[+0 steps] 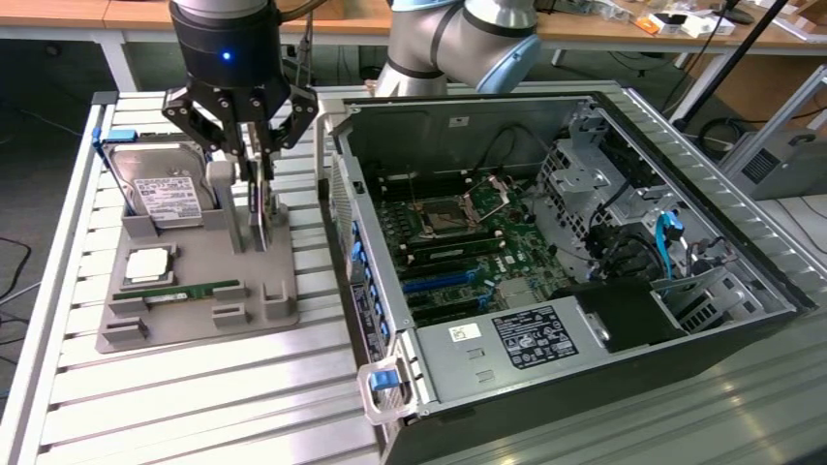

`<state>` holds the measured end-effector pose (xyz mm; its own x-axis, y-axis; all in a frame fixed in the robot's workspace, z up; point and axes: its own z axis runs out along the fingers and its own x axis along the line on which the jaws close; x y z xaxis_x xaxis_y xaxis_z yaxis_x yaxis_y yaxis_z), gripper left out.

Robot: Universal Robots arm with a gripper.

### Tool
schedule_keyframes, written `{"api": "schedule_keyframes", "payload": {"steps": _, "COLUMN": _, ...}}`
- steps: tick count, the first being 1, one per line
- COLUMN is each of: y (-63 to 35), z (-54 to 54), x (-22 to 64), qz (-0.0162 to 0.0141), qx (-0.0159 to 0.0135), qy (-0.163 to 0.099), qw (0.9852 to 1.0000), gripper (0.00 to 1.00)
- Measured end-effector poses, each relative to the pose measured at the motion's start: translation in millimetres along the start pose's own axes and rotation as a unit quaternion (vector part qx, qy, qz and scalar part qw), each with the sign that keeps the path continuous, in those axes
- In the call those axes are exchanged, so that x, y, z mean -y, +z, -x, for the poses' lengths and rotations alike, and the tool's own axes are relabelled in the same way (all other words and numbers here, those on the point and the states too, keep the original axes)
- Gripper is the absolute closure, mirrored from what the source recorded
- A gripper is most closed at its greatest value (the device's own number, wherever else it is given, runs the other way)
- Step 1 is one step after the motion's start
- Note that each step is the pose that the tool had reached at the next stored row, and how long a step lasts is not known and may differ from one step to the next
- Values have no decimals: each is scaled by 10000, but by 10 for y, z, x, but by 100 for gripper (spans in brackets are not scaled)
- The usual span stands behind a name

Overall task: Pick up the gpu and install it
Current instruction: 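Pick up the gpu and move the gpu toward the slot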

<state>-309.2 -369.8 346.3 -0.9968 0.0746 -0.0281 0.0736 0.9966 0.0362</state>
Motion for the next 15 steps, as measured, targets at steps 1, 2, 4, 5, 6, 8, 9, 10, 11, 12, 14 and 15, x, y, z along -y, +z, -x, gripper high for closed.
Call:
{"api": "schedule_keyframes", "payload": {"steps": 1, "y": -2, "z": 0, "x": 0, "qz": 0, "qx": 0, "qy": 0, "qw": 10000, "gripper": 73}}
{"api": "schedule_keyframes", "payload": {"steps": 2, "y": -5, "z": 0, "x": 0, "qz": 0, "qx": 0, "qy": 0, "qw": 10000, "gripper": 73}}
{"api": "schedule_keyframes", "payload": {"steps": 4, "y": -10, "z": 0, "x": 0, "qz": 0, "qx": 0, "qy": 0, "qw": 10000, "gripper": 73}}
{"api": "schedule_keyframes", "payload": {"steps": 5, "y": -12, "z": 0, "x": -1, "qz": 0, "qx": 0, "qy": 0, "qw": 10000, "gripper": 73}}
{"api": "schedule_keyframes", "payload": {"steps": 6, "y": -14, "z": 0, "x": -1, "qz": 0, "qx": 0, "qy": 0, "qw": 10000, "gripper": 73}}
{"api": "schedule_keyframes", "payload": {"steps": 8, "y": -18, "z": 0, "x": -1, "qz": 0, "qx": 0, "qy": 0, "qw": 10000, "gripper": 73}}
{"api": "schedule_keyframes", "payload": {"steps": 9, "y": -20, "z": 0, "x": -1, "qz": 0, "qx": 0, "qy": 0, "qw": 10000, "gripper": 73}}
{"api": "schedule_keyframes", "payload": {"steps": 10, "y": -23, "z": 1, "x": -1, "qz": 0, "qx": 0, "qy": 0, "qw": 10000, "gripper": 73}}
{"api": "schedule_keyframes", "payload": {"steps": 11, "y": -25, "z": 1, "x": -1, "qz": 0, "qx": 0, "qy": 0, "qw": 10000, "gripper": 73}}
{"api": "schedule_keyframes", "payload": {"steps": 12, "y": -28, "z": 1, "x": -1, "qz": 0, "qx": 0, "qy": 0, "qw": 10000, "gripper": 73}}
{"api": "schedule_keyframes", "payload": {"steps": 14, "y": -32, "z": 1, "x": -1, "qz": 0, "qx": 0, "qy": 0, "qw": 10000, "gripper": 73}}
{"api": "schedule_keyframes", "payload": {"steps": 15, "y": -34, "z": 1, "x": -1, "qz": 0, "qx": 0, "qy": 0, "qw": 10000, "gripper": 73}}
